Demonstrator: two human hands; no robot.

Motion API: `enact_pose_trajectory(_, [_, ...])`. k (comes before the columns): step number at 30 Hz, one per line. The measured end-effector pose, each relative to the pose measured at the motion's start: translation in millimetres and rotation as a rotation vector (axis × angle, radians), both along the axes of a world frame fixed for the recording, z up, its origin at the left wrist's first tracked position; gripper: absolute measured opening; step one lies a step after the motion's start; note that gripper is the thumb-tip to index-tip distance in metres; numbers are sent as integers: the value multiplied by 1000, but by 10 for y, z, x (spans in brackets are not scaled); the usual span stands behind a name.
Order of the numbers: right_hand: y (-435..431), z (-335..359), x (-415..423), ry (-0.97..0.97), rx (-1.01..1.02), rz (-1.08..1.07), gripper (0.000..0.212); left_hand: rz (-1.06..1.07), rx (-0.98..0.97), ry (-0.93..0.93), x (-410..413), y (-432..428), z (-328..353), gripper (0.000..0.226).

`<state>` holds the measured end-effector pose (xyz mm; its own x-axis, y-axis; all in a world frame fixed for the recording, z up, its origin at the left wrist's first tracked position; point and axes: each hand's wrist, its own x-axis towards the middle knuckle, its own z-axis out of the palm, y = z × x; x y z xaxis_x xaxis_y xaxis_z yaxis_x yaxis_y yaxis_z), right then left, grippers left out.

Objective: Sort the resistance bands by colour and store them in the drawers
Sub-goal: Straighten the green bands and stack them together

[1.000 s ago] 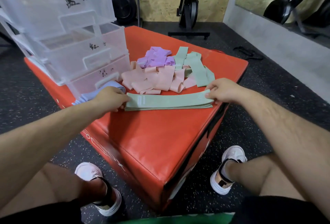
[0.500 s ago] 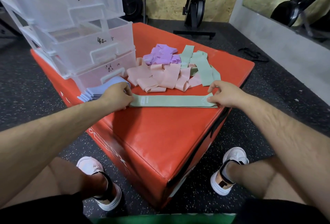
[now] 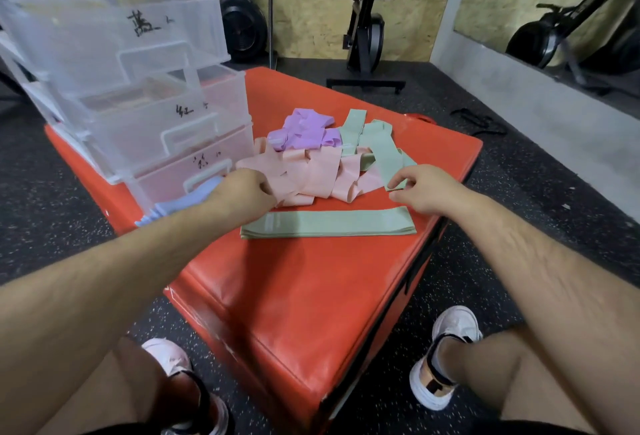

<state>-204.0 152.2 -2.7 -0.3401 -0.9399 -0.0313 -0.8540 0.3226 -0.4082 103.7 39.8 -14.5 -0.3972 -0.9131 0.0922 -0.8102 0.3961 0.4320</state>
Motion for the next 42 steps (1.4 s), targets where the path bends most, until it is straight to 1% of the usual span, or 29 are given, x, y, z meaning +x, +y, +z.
enact_pose_trajectory(2, [-68, -11, -30, 23, -5, -7, 15, -67, 56, 46, -254, 2, 84, 9])
enact_pose_trajectory(5, [-149, -71, -58, 99, 7, -14, 15, -185, 114, 106, -694, 13, 152, 9])
enact_pose_trajectory(8, [-216, -118, -52, 209, 101, 17, 24, -256, 175, 152, -1063, 59, 164, 15])
enact_pose_trajectory(10, [-259, -128, -45, 229, 156, 17, 29, -297, 201, 168, -1262, 83, 152, 14])
enact_pose_trajectory(14, [-341, -125, -97, 134, 157, -38, 29, -340, 259, 189, -1510, 89, 173, 16])
enact_pose_trajectory(18, [-374, -181, -196, 26, 127, -118, 31, -336, 182, 70, -1575, 32, 214, 28])
enact_pose_trajectory(23, [-390, -210, -242, -58, 47, -148, 30, -319, 287, 78, -1490, -18, 166, 21])
enact_pose_trajectory(26, [-400, -128, -217, -178, -31, -169, 28, -322, 239, 62, -1416, -13, 185, 24])
enact_pose_trajectory(29, [-376, 78, -101, -368, -110, -178, 36, -342, 171, 132, -1386, -24, 209, 31])
enact_pose_trajectory(33, [-330, 345, 47, -549, -214, -86, 46, -400, 96, 257, -1385, -17, 257, 42])
enact_pose_trajectory(35, [-316, 423, 101, -579, -251, -41, 44, -396, 7, 335, -1397, -1, 324, 39])
enact_pose_trajectory(37, [-290, 507, 159, -613, -277, -18, 37, -385, -72, 398, -1387, 5, 422, 25])
enact_pose_trajectory(38, [-283, 539, 189, -627, -295, -2, 32, -377, -77, 417, -1373, 12, 479, 19])
enact_pose_trajectory(40, [-292, 579, 236, -613, -347, 30, 22, -345, -59, 441, -1335, 13, 569, 14])
enact_pose_trajectory(42, [-361, 558, 255, -511, -386, 34, 17, -294, -30, 498, -1271, -3, 630, 14])
